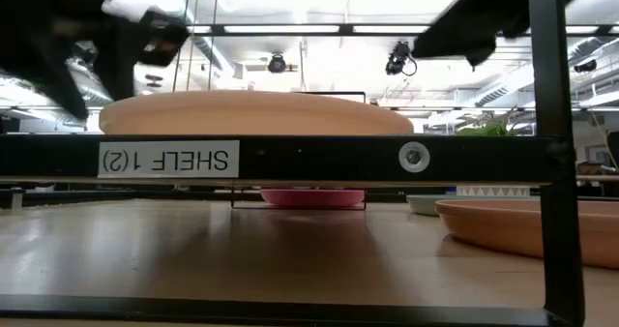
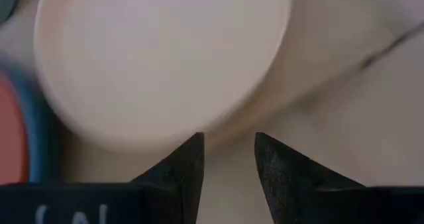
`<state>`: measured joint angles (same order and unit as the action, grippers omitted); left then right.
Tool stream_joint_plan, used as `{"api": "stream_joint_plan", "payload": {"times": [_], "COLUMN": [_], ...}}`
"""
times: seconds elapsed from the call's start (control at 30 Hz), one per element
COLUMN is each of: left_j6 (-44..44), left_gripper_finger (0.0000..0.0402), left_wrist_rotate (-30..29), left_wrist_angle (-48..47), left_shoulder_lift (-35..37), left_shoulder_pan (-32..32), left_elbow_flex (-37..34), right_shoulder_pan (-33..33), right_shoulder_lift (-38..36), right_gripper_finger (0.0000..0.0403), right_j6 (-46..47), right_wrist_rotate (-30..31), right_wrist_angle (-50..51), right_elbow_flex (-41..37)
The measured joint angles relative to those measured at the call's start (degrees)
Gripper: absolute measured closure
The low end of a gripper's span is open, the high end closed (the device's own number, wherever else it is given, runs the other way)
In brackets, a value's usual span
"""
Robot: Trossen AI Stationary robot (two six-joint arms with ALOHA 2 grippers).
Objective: Place and stack plates onto a shelf
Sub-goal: Adjust the stacked plates
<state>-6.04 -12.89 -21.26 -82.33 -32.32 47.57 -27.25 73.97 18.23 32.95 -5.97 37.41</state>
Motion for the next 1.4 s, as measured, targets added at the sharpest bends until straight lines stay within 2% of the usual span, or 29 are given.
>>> {"api": "stream_joint_plan", "payload": {"times": [0.23,0.37,0.5,0.63,0.77,0.83,1.23,1.4], "left_j6": [2.74,4.84,6.02,2.88,-0.29,-0.6,-0.64,-1.15], "left_gripper_finger": [0.0279,0.0283,0.0283,0.0283,0.0283,0.0283,0.0283,0.0283], "left_wrist_rotate": [-16.54,-20.86,-21.06,-20.5,-16.21,-14.16,-12.03,-12.34], "left_wrist_angle": [0.29,0.04,1.86,11.89,17.17,18.34,22.78,18.11], "left_shoulder_lift": [11.13,14.28,14.11,14.11,14.11,14.11,14.09,16.02], "left_shoulder_pan": [2.75,7.93,15.37,21.86,25.26,26.14,26.55,25.6], "left_elbow_flex": [-10.25,-15.22,-18.79,-21.5,-21.83,-21.85,-21.85,-19.66], "right_shoulder_pan": [3.1,3.91,4.14,4.59,4.88,4.9,5.01,6.44], "right_shoulder_lift": [0.03,0.03,0.03,0.03,0.02,0.03,0.02,0.01], "right_gripper_finger": [0.0291,0.0291,0.0291,0.0291,0.0291,0.0291,0.0291,0.0291], "right_j6": [1.38,1.32,0.82,0.25,0.05,-0.16,-0.81,4.57], "right_wrist_rotate": [-2.92,-3.02,-3.38,-3.7,-3.97,-4.1,-4.11,-5.92], "right_wrist_angle": [-6.0,-6.37,-6.89,-7.38,-7.38,-7.36,-6.67,2.42], "right_elbow_flex": [-4.65,-4.65,-4.65,-4.63,-4.63,-4.63,-4.63,-4.61]}}
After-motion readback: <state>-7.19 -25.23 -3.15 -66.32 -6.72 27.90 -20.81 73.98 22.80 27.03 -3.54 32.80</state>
